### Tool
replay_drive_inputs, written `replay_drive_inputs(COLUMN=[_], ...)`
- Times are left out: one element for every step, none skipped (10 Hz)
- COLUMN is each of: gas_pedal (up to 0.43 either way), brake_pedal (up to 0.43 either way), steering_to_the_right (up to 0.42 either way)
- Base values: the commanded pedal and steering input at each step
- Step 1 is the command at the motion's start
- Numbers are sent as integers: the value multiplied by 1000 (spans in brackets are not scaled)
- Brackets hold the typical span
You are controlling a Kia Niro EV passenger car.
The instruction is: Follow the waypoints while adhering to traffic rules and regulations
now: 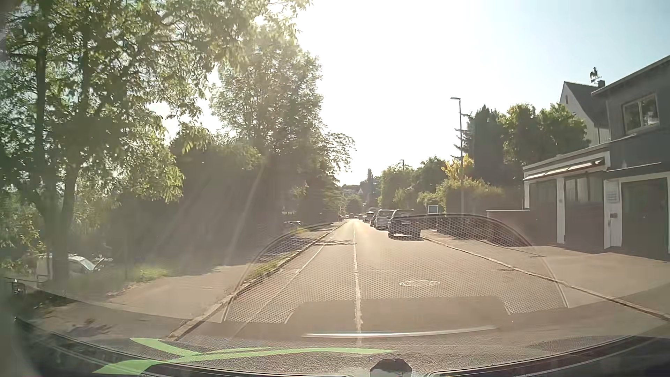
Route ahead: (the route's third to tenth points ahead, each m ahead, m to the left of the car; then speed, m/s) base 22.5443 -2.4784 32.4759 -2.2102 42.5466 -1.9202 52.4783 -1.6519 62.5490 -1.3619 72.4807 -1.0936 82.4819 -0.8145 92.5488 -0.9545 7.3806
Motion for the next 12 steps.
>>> replay_drive_inputs(gas_pedal=[98, 98, 98, 98, 98, 98, 98, 98, 98, 98, 98, 98], brake_pedal=[0, 0, 0, 0, 0, 0, 0, 0, 0, 0, 0, 0], steering_to_the_right=[-2, -2, -2, -2, -3, -3, -3, -3, -3, -3, -4, -6])
